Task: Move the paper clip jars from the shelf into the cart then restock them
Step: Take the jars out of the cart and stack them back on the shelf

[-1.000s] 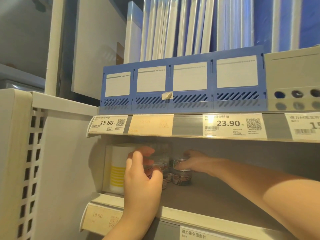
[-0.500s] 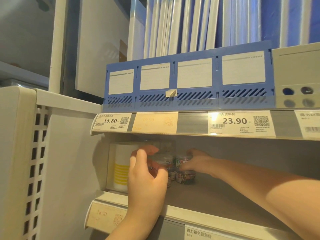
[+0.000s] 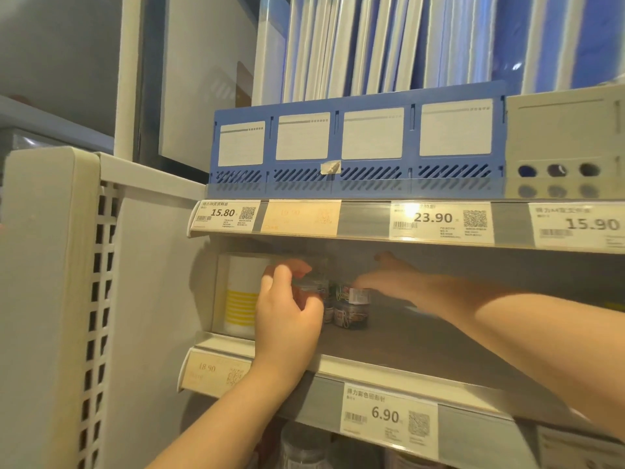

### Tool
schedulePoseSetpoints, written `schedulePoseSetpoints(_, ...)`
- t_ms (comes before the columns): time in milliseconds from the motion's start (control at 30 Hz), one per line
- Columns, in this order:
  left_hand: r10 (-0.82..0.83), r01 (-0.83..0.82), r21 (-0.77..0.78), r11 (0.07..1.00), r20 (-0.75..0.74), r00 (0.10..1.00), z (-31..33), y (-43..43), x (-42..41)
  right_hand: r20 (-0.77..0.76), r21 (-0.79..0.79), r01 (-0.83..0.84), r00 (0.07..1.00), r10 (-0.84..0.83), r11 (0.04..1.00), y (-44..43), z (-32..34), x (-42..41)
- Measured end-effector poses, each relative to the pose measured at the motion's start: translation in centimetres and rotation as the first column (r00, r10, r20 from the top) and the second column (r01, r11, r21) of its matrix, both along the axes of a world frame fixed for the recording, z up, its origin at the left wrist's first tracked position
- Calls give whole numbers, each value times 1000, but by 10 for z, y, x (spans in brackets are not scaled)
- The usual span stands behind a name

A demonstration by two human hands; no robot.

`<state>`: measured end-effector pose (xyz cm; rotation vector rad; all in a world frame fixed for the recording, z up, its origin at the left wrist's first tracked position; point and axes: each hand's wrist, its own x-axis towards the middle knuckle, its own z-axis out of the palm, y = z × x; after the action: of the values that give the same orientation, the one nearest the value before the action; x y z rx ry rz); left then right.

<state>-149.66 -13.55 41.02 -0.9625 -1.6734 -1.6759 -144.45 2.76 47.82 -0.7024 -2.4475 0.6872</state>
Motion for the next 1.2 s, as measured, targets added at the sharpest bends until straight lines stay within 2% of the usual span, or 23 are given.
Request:
schedulePoseSetpoints(167, 27, -26, -58, 998, 15, 1000, 4, -4, 12, 73, 239, 32, 996, -51, 970, -25, -3, 52)
schedulePoseSetpoints(267, -15, 14, -71, 997, -23, 1000, -2, -11, 37, 99, 364, -16, 995, -21, 931, -47, -6, 96)
schedulePoseSetpoints(333, -101, 95, -93, 991, -58, 993, -9, -16, 65, 81, 528, -15, 996, -33, 849, -69, -9, 137)
schedulePoseSetpoints(400, -202, 186, -151, 971, -103, 974, -15, -21, 98, 38, 707, 13, 998, -57, 708, -89, -17, 179)
schedulePoseSetpoints(467, -326, 296, -216, 930, -119, 938, -21, -30, 131, 17, 748, 34, 997, -71, 663, -111, -27, 220)
schedulePoseSetpoints(667, -645, 585, -356, 729, -71, 761, -72, -72, 228, 52, 594, 134, 977, -205, 793, -201, -81, 373)
schedulePoseSetpoints(733, -749, 679, -405, 612, -22, 662, -93, -87, 264, 31, 510, 226, 959, -280, 830, -238, -107, 421)
schedulePoseSetpoints(833, -881, 782, -469, 410, 19, 473, -121, -115, 324, 23, 399, 374, 909, -416, 837, -294, -148, 482)
schedulePoseSetpoints(900, -916, 794, -505, 338, 16, 400, -138, -136, 369, 49, 316, 463, 864, -501, 828, -332, -168, 517)
schedulePoseSetpoints(1033, -977, 847, -519, 116, 93, 191, -164, -182, 463, -3, 225, 653, 743, -670, 723, -410, -196, 585)
schedulePoseSetpoints(1200, -988, 826, -549, -127, 148, -54, -199, -236, 574, -81, 78, 873, 487, -869, 482, -502, -238, 675)
